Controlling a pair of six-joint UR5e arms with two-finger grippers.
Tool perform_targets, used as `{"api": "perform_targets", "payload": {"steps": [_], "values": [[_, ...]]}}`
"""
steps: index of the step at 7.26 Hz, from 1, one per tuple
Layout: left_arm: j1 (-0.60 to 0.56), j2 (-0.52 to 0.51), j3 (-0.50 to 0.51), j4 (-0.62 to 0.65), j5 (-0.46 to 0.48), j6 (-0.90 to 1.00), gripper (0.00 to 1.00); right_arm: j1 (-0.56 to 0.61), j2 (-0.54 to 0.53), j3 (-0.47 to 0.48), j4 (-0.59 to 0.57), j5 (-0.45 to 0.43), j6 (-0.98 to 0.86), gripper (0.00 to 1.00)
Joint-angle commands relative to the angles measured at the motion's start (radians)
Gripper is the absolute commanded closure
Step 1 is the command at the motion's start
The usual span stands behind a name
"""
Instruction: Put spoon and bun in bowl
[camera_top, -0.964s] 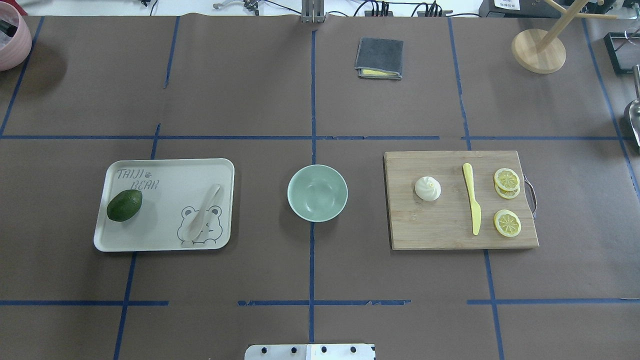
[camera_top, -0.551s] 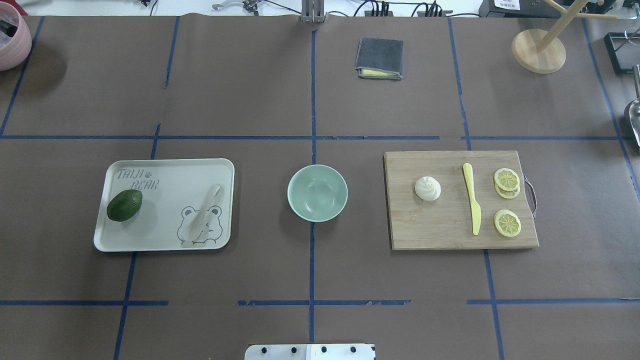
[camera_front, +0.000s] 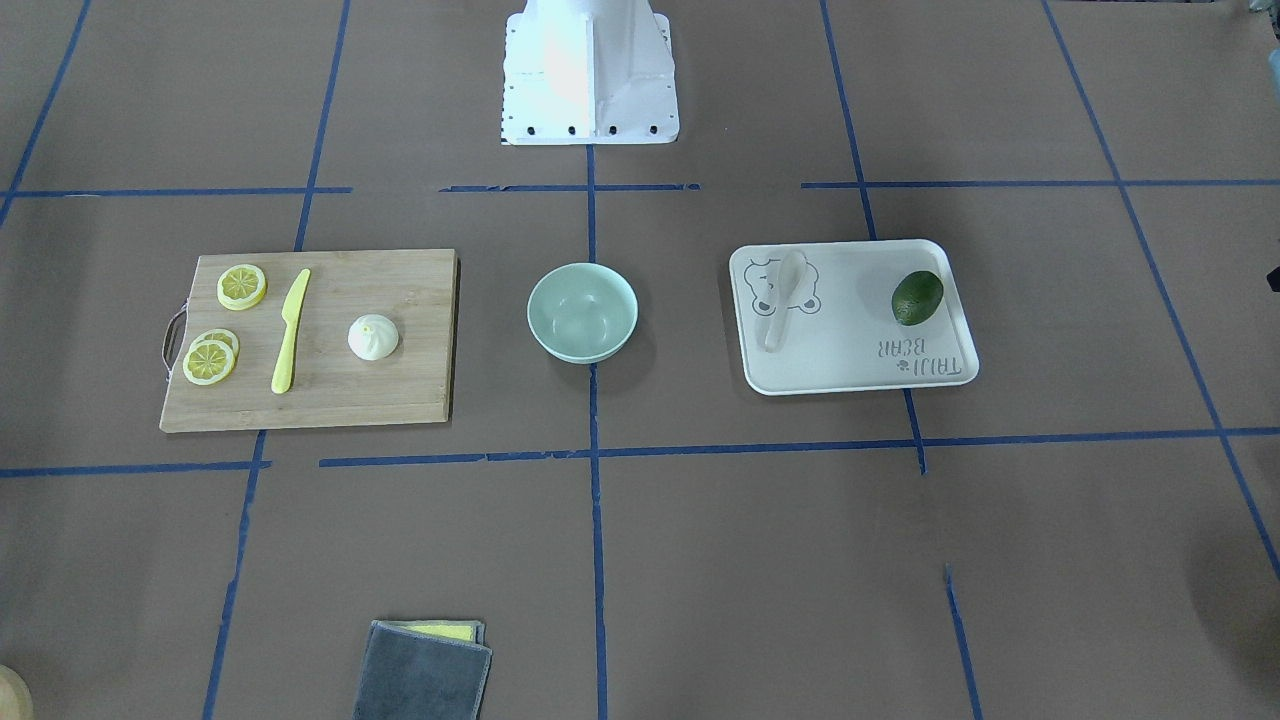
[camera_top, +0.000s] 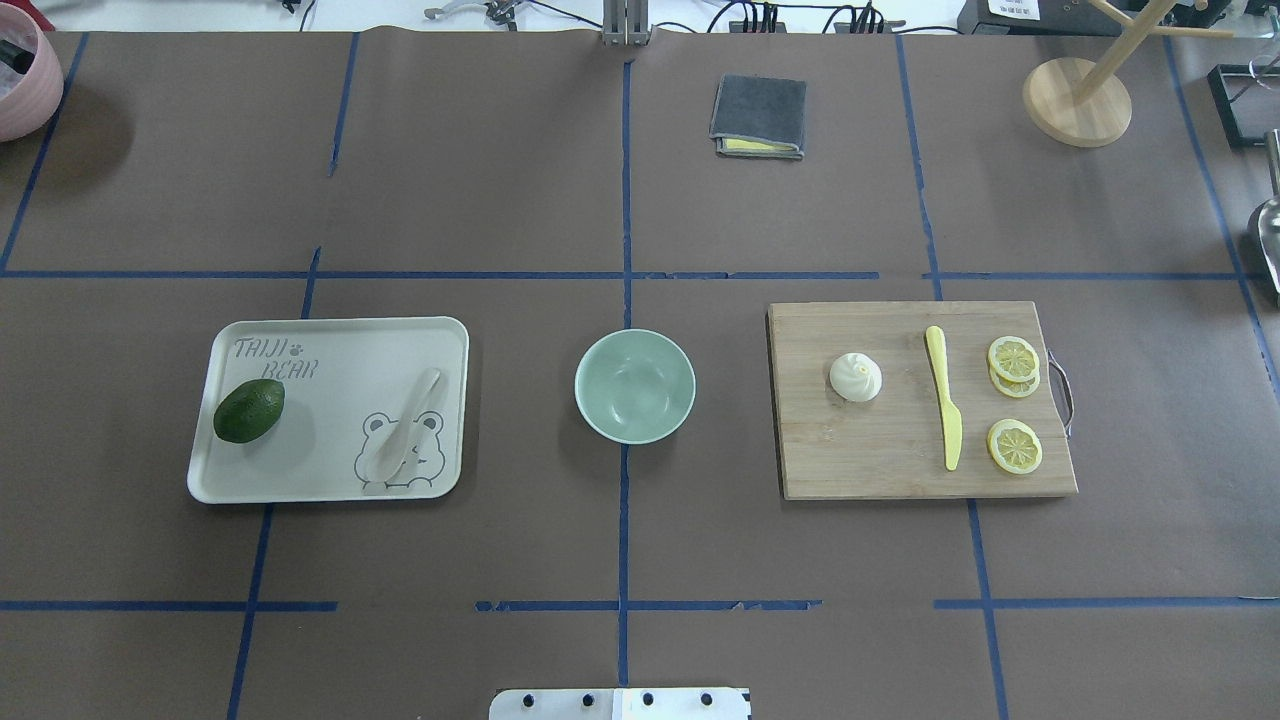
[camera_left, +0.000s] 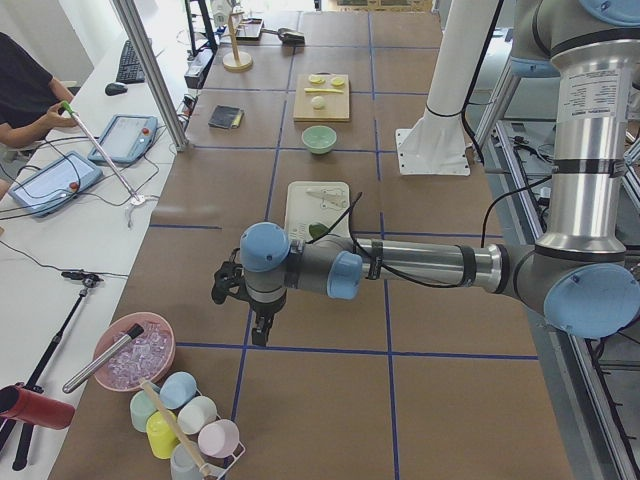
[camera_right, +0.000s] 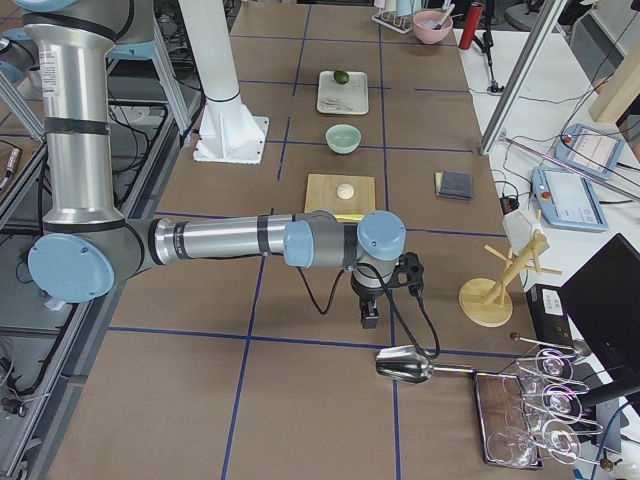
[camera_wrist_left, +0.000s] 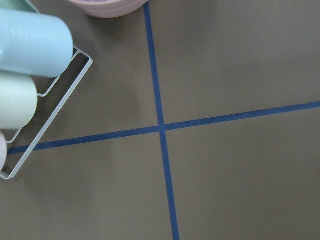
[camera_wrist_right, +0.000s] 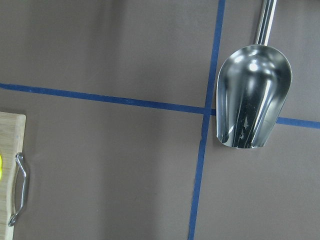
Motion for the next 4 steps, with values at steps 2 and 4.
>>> {"api": "perform_targets", "payload": {"steps": [2, 4], "values": [[0.188, -0.103, -0.095, -0.016, 0.052, -0.285, 0.0, -0.008, 0.042, 0.068, 0.0, 0.0, 0.001, 0.0], [0.321, -0.113, -0.176, -0.022, 0.128, -0.424, 0.0, -0.009, 0.057, 0.092, 0.0, 0.031, 0.001, 0.0]]}}
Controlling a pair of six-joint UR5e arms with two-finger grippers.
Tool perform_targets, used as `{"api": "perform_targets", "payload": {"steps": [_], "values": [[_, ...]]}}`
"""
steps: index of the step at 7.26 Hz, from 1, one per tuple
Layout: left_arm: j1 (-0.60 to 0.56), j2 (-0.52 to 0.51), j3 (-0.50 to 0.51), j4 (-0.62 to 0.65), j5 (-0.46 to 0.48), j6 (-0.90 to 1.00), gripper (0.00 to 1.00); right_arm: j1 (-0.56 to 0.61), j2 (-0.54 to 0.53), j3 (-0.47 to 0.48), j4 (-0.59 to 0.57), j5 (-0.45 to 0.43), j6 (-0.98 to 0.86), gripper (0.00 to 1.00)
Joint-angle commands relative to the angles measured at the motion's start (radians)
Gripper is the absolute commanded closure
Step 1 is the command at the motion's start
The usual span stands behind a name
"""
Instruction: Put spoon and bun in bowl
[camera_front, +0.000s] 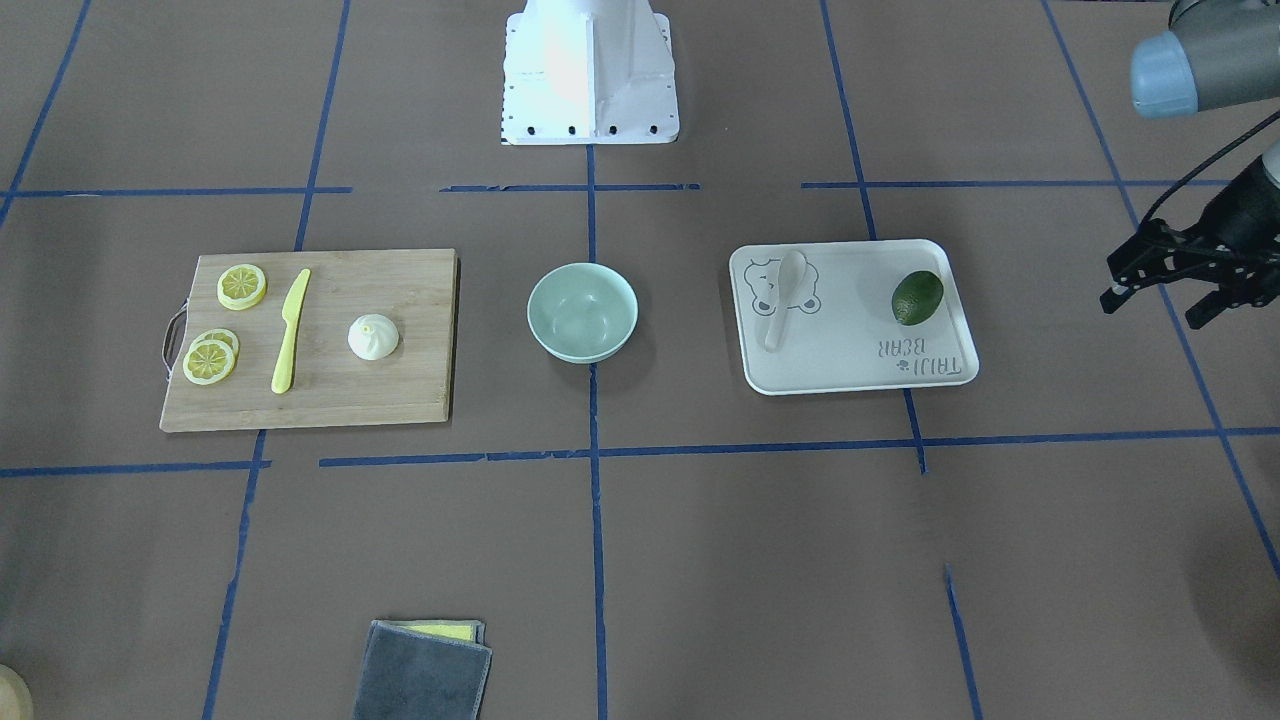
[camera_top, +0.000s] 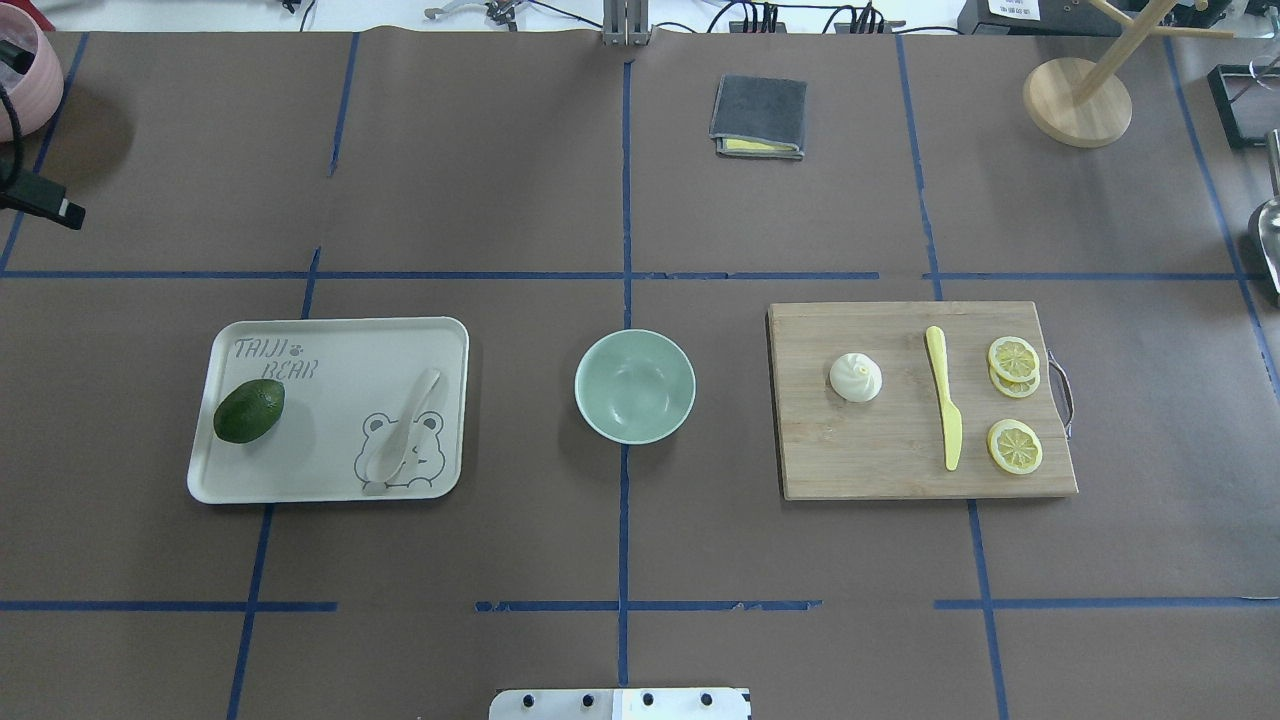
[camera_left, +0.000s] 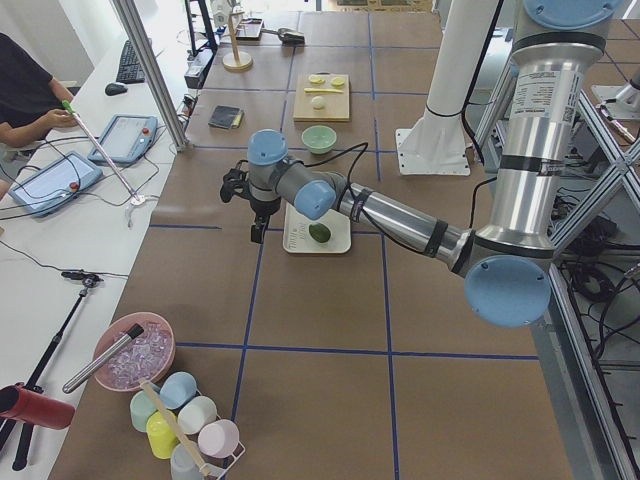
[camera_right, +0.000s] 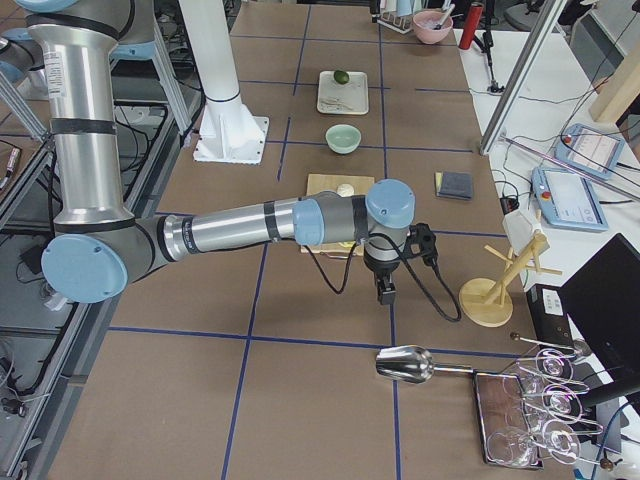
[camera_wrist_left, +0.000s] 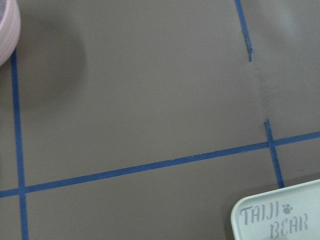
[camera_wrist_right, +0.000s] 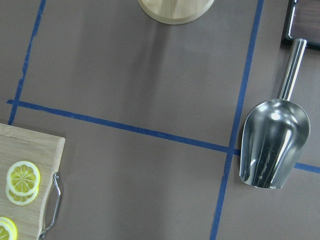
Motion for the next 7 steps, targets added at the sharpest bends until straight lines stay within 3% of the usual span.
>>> {"api": "perform_targets", "payload": {"steps": [1, 3, 4, 7], "values": [[0.17, -0.016, -0.079, -0.031, 0.134, -0.221, 0.0, -0.006, 0.009, 0.018, 0.001, 0.023, 0.0, 0.0], [0.291, -0.059, -0.082, -0.075, 0.189, -0.407, 0.0, -0.021, 0.009, 0.024, 0.002, 0.052, 0.085, 0.0], [0.374, -0.08, -0.082, -0.076, 0.269, -0.499, 0.0, -0.041, 0.009, 0.064, 0.004, 0.069, 0.162, 0.0], [0.523, -0.133, -0.049, -0.072, 0.383, -0.628, 0.0, -0.171, 0.016, 0.167, 0.005, 0.06, 0.406, 0.0]]}}
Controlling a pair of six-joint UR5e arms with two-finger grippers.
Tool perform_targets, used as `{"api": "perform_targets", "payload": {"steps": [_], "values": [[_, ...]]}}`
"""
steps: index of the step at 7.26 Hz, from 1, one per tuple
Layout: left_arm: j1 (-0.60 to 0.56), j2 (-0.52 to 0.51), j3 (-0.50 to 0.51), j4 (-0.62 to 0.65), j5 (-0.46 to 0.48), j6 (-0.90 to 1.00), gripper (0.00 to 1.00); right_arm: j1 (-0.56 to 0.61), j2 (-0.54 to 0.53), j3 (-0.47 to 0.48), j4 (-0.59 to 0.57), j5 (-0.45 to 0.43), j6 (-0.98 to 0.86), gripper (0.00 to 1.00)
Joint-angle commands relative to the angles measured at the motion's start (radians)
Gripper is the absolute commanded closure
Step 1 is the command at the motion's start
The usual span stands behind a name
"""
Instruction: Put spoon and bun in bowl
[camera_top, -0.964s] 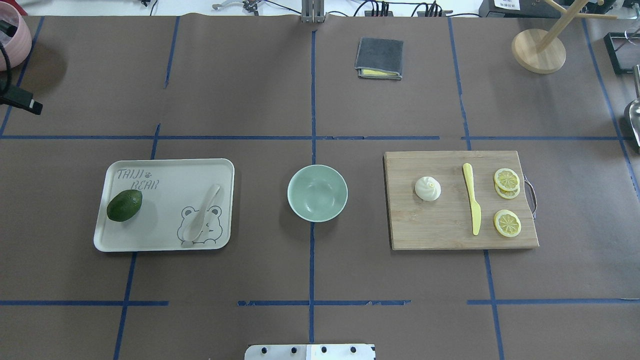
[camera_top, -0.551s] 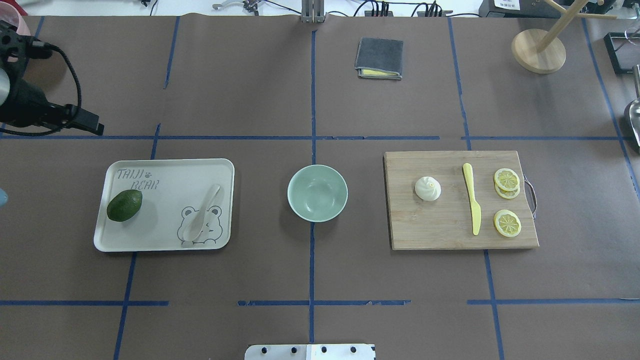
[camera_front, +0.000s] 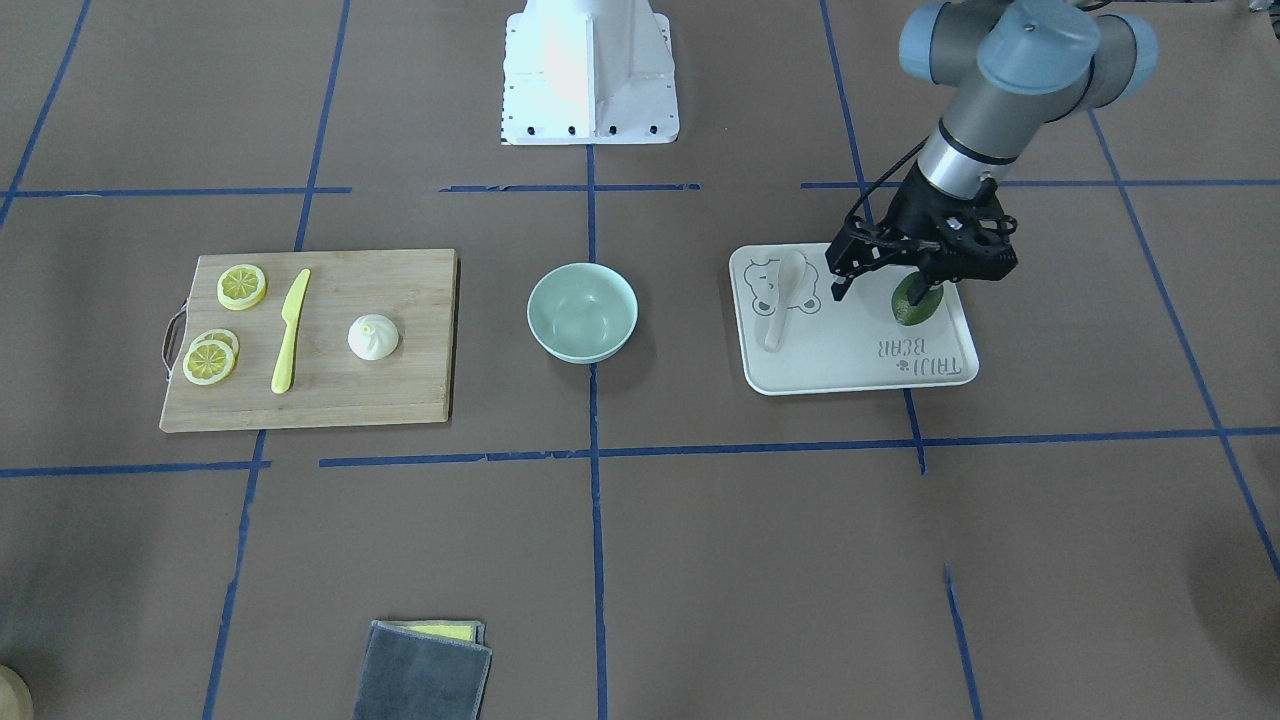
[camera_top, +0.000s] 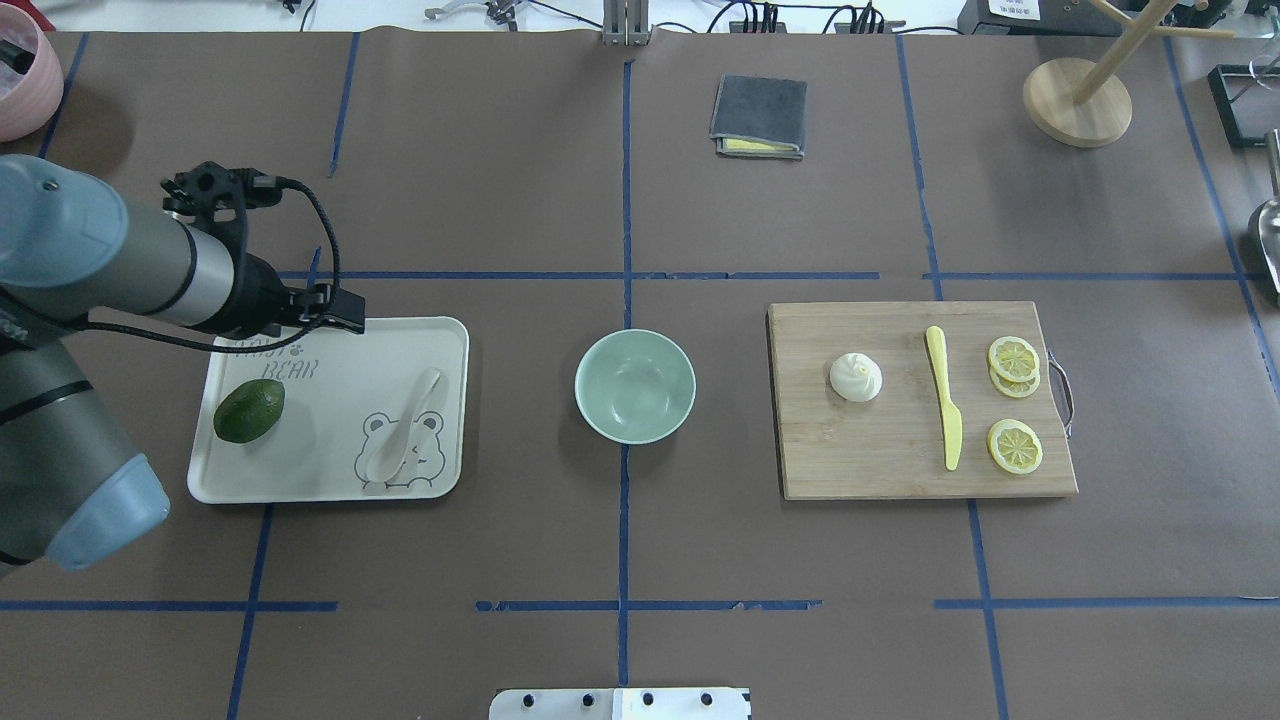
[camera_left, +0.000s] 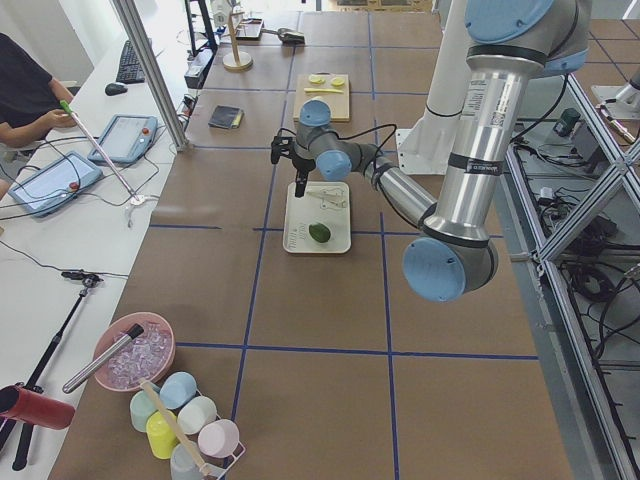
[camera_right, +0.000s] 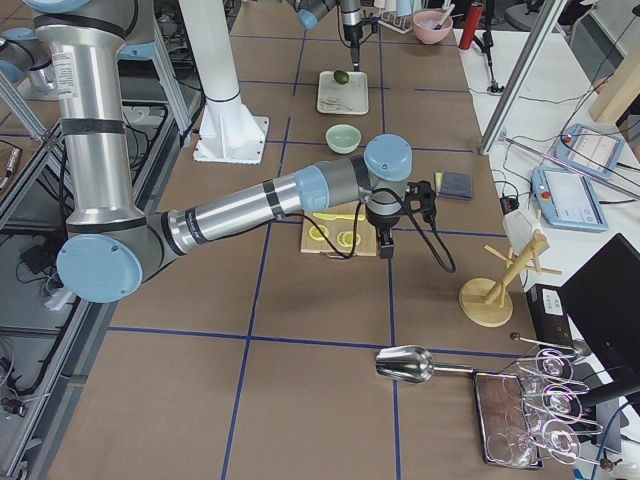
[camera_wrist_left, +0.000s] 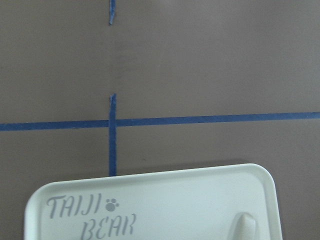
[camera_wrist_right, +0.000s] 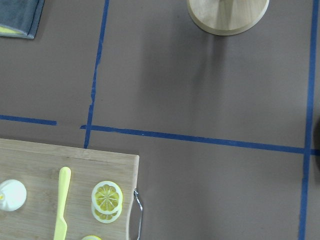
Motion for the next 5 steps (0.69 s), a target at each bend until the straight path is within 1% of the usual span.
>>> {"api": "perform_targets", "payload": {"steps": [1, 2, 3, 4, 5], "values": [[0.073, -0.029, 0.03, 0.002, 0.056, -0.037, 0.0, -0.103, 0.015, 0.037, 0.006, -0.005, 0.139, 0.0], [0.09, -0.057, 0.065, 0.0, 0.059, -0.056, 0.01, -0.137, 0.023, 0.037, 0.054, -0.024, 0.201, 0.0], [0.117, -0.077, 0.093, 0.002, 0.093, -0.063, 0.04, -0.18, 0.023, 0.036, 0.133, -0.069, 0.305, 0.0], [0.134, -0.08, 0.104, 0.0, 0.099, -0.065, 0.06, -0.228, 0.023, 0.036, 0.185, -0.084, 0.389, 0.0], [0.139, -0.08, 0.109, 0.002, 0.101, -0.065, 0.07, -0.28, 0.029, 0.036, 0.215, -0.119, 0.442, 0.0]]}}
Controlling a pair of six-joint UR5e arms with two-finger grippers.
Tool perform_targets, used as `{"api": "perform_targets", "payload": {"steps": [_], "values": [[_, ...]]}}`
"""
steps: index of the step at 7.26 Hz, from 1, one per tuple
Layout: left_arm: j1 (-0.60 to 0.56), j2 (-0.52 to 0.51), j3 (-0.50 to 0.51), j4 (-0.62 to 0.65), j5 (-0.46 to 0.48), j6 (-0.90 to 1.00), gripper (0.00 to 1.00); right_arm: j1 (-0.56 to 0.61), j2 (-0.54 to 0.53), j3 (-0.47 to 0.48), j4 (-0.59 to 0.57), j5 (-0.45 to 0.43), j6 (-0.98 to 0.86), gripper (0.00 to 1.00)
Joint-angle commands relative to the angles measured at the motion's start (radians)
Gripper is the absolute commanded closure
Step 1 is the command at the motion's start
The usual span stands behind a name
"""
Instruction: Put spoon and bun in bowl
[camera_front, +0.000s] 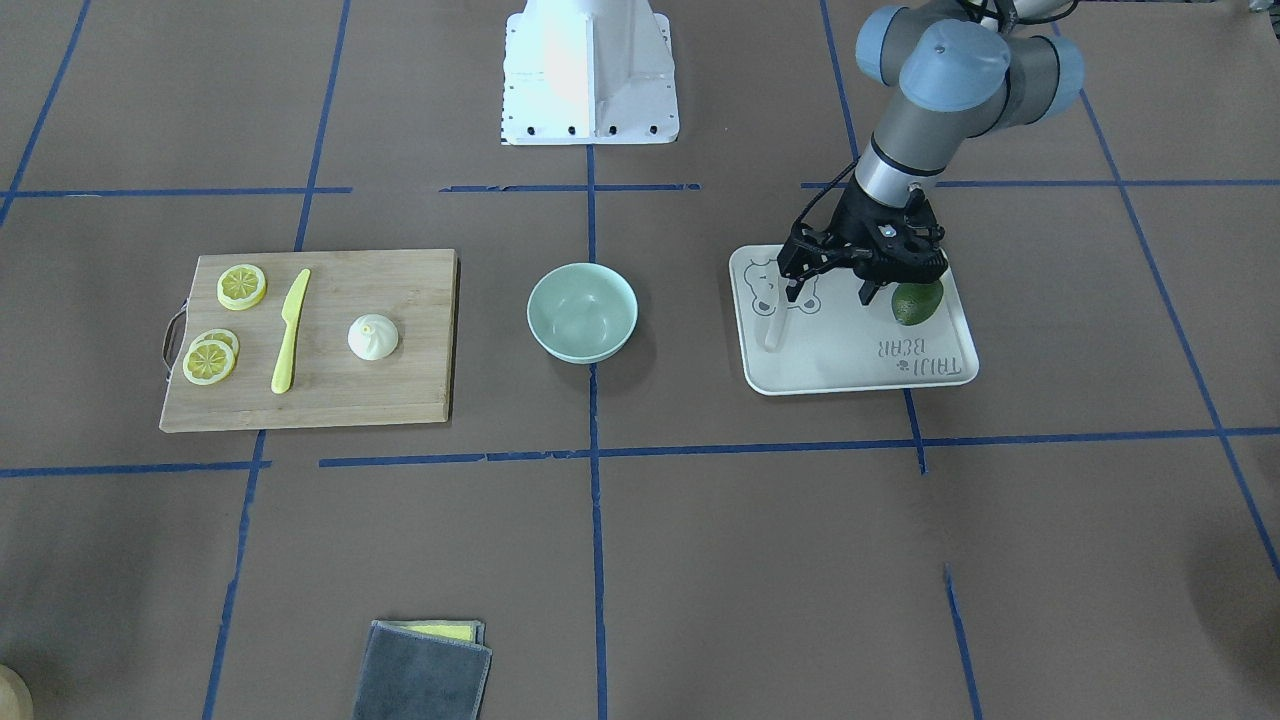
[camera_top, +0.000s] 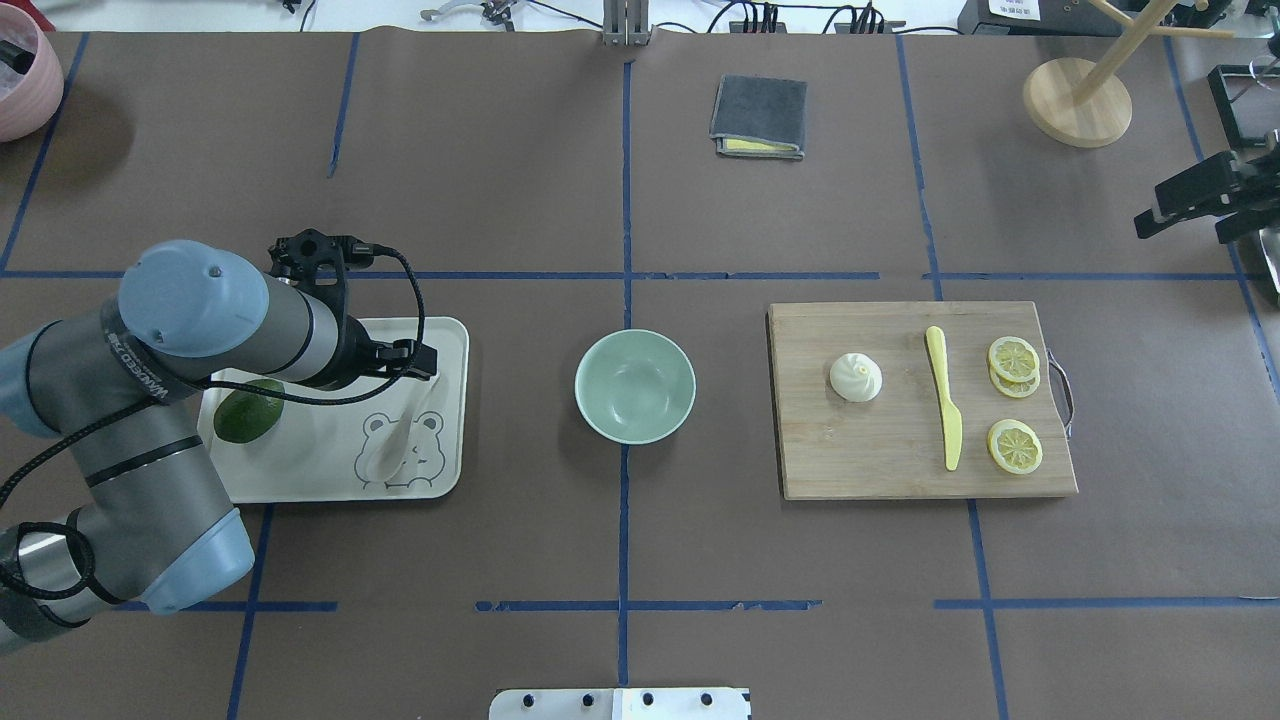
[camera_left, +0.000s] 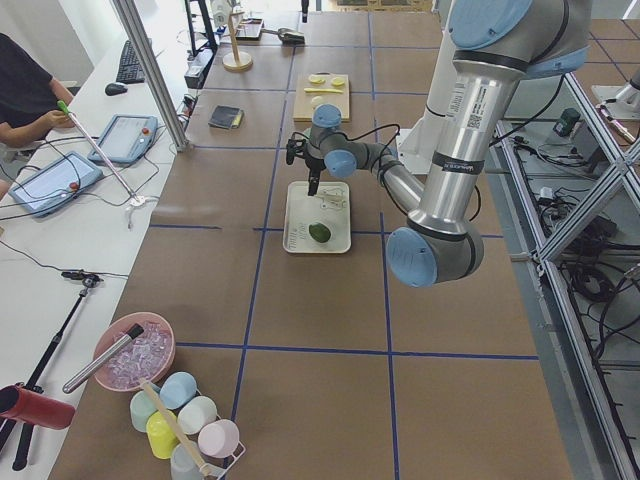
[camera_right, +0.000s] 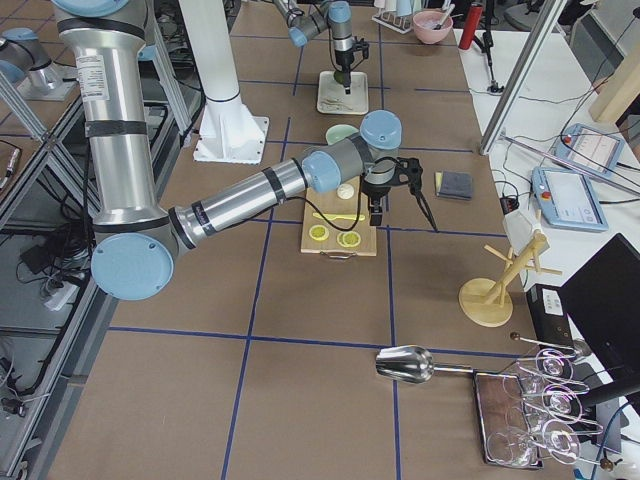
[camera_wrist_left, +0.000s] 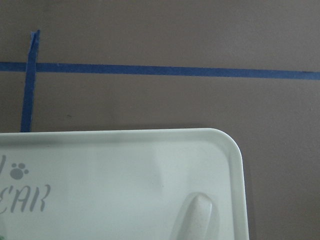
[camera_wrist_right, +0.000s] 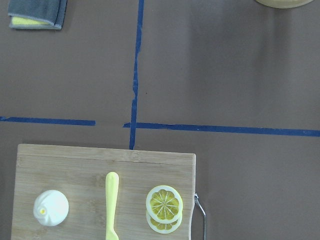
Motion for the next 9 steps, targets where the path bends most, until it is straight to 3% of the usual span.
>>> {"api": "perform_targets", "payload": {"steps": [1, 3, 9], "values": [[0.023, -0.005, 0.016, -0.001, 0.008, -0.002, 0.1, -0.089, 0.017, 0.0, 0.06, -0.055, 0.112, 0.0], [0.054, -0.014, 0.048, -0.004, 0.046, -0.002, 0.14, -0.117, 0.03, 0.0, 0.06, -0.056, 0.118, 0.0], [0.071, -0.025, 0.069, -0.005, 0.046, -0.006, 0.25, -0.199, 0.042, 0.002, 0.06, -0.09, 0.12, 0.0]]}}
